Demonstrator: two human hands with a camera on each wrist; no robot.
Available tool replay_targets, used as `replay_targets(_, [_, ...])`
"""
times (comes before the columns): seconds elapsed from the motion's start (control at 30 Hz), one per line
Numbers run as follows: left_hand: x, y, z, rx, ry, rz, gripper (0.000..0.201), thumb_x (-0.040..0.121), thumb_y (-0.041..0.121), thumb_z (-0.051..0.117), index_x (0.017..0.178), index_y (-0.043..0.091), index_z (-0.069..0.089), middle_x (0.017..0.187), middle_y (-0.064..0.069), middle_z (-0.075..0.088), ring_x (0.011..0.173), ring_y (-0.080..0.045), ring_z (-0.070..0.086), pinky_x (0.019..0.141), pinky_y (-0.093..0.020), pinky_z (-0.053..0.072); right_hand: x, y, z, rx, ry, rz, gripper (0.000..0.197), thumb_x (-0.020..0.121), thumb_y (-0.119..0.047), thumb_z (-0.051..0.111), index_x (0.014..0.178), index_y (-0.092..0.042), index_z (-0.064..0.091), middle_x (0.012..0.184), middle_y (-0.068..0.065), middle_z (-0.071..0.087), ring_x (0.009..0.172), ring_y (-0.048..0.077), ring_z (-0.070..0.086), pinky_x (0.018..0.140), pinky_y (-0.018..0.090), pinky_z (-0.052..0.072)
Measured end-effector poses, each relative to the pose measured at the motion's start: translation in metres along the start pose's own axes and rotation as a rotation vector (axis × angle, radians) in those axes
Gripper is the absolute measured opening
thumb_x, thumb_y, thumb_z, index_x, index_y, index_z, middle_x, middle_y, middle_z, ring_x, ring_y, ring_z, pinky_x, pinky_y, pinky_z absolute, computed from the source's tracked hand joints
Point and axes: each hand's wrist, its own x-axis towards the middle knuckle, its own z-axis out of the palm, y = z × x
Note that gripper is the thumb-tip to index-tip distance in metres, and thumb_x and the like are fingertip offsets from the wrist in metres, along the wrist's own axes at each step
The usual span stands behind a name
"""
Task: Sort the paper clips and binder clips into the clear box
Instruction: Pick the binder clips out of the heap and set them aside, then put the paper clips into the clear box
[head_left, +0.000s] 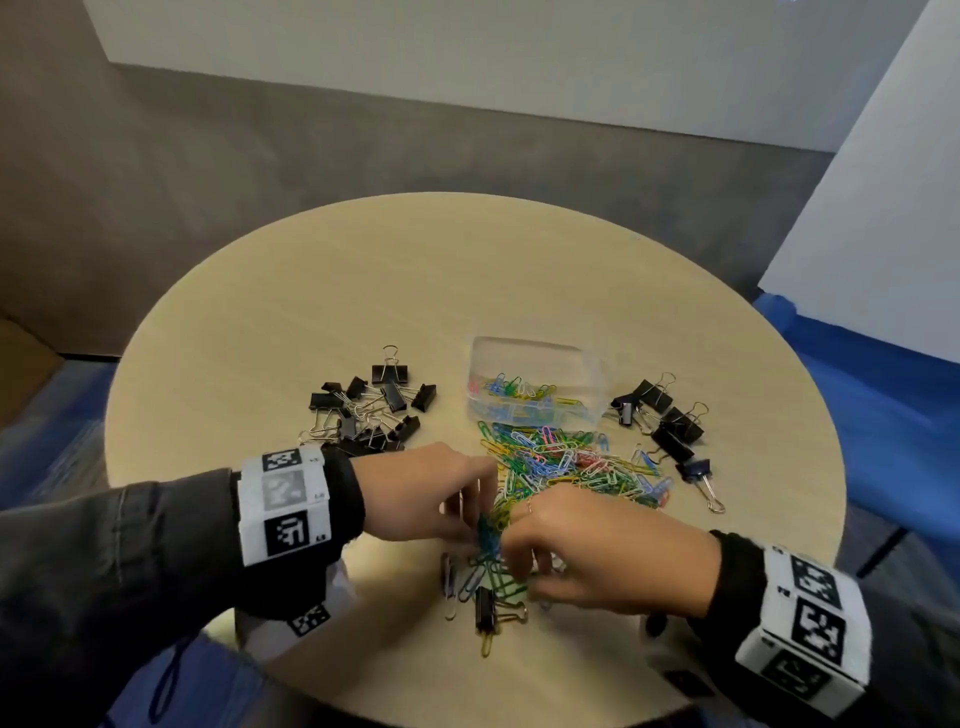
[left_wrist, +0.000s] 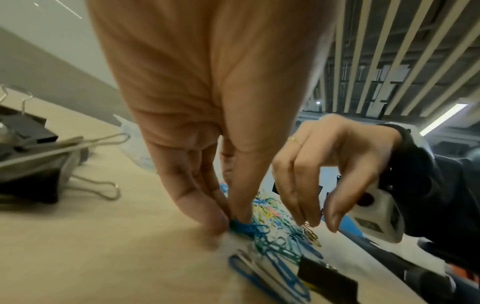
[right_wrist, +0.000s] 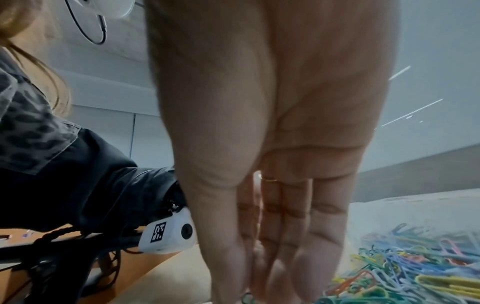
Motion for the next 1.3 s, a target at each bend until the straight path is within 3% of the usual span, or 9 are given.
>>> replay_targets(0.23, [-0.014, 0.029, 0.012, 0.274, -0.032, 0.108, 0.041, 0.078, 0.052, 0.068, 0.103, 0.023, 0.053, 0.102, 0.006, 0.057, 0.075, -0.007, 0.043, 0.061, -0.019, 0.038, -0.009, 0.037, -0.011, -0.059, 0.125, 0.286, 0.012, 0.091, -0.027, 0.057, 0.079, -0.028, 0.056, 0.081, -0.013, 0.056, 0.07, -0.001, 0.048, 0.064, 0.014, 0.035])
replay_targets(0.37, [-0.011, 0.034, 0.018, 0.406, -0.037, 0.081, 0.033, 0.079, 0.048, 0.067, 0.103, 0.027, 0.057, 0.102, 0.002, 0.06, 0.086, -0.021, 0.057, 0.069, -0.035, 0.052, -0.013, 0.048, -0.014, -0.058, 0.129, 0.353, 0.013, 0.092, -0.031, 0.057, 0.08, -0.026, 0.059, 0.083, -0.012, 0.062, 0.068, -0.002, 0.051, 0.061, 0.013, 0.035])
replay_targets(0.47, [-0.01, 0.036, 0.02, 0.446, -0.037, 0.064, 0.032, 0.077, 0.042, 0.065, 0.104, 0.027, 0.058, 0.103, 0.0, 0.06, 0.09, -0.026, 0.06, 0.069, -0.038, 0.054, -0.017, 0.056, -0.015, -0.056, 0.185, 0.411, 0.014, 0.092, -0.021, 0.051, 0.089, -0.021, 0.065, 0.087, -0.009, 0.062, 0.073, 0.001, 0.053, 0.063, 0.013, 0.036])
replay_targets(0.6, [-0.012, 0.037, 0.011, 0.428, 0.035, 0.064, 0.032, 0.075, 0.046, 0.063, 0.1, 0.026, 0.061, 0.097, 0.007, 0.063, 0.083, -0.017, 0.059, 0.066, -0.032, 0.051, -0.015, 0.062, -0.014, -0.025, 0.16, 0.444, 0.027, 0.095, -0.024, 0.047, 0.121, -0.022, 0.058, 0.12, -0.005, 0.058, 0.105, 0.008, 0.053, 0.089, 0.02, 0.04])
replay_targets(0.73, [-0.022, 0.024, -0.02, 0.423, 0.133, -0.01, 0.031, 0.079, 0.055, 0.059, 0.099, 0.031, 0.061, 0.094, 0.016, 0.062, 0.064, 0.004, 0.044, 0.062, -0.022, 0.041, -0.006, 0.064, -0.012, 0.012, 0.027, 0.429, 0.056, 0.097, -0.036, 0.048, 0.148, -0.021, 0.029, 0.151, -0.003, 0.036, 0.134, 0.013, 0.037, 0.113, 0.027, 0.029])
replay_targets(0.9, [-0.02, -0.019, -0.065, 0.489, 0.267, -0.271, 0.026, 0.083, 0.055, 0.058, 0.098, 0.034, 0.061, 0.089, 0.019, 0.061, 0.076, -0.003, 0.052, 0.057, -0.02, 0.037, -0.002, 0.046, 0.005, 0.015, -0.028, 0.374, 0.068, 0.099, -0.033, 0.043, 0.154, -0.02, 0.005, 0.162, -0.004, 0.004, 0.147, 0.012, 0.013, 0.119, 0.025, 0.012])
replay_targets(1.07, [-0.009, -0.046, -0.071, 0.533, 0.165, -0.45, 0.022, 0.083, 0.044, 0.062, 0.101, 0.032, 0.063, 0.093, 0.015, 0.061, 0.084, -0.008, 0.058, 0.055, -0.018, 0.036, -0.006, 0.031, 0.0, 0.043, -0.041, 0.339, 0.063, 0.099, -0.031, 0.043, 0.154, -0.021, 0.013, 0.162, -0.005, 0.008, 0.146, 0.011, 0.017, 0.117, 0.022, 0.013])
replay_targets(1.2, [0.002, -0.038, -0.067, 0.591, 0.232, -0.37, 0.03, 0.086, 0.036, 0.061, 0.116, 0.03, 0.058, 0.119, 0.011, 0.052, 0.104, -0.01, 0.054, 0.068, -0.023, 0.041, -0.019, 0.049, -0.01, 0.014, 0.029, 0.449, 0.061, 0.099, -0.032, 0.041, 0.152, -0.018, 0.016, 0.16, 0.001, 0.017, 0.144, 0.013, 0.024, 0.118, 0.025, 0.019])
replay_targets(1.3, [0.019, -0.02, -0.062, 0.438, 0.291, -0.134, 0.049, 0.093, 0.026, 0.054, 0.14, 0.027, 0.041, 0.147, 0.012, 0.034, 0.131, -0.009, 0.039, 0.102, -0.023, 0.037, -0.024, 0.067, -0.015, 0.007, -0.015, 0.566, 0.064, 0.1, -0.038, 0.04, 0.153, -0.013, 0.013, 0.161, 0.007, 0.013, 0.146, 0.018, 0.021, 0.118, 0.028, 0.018])
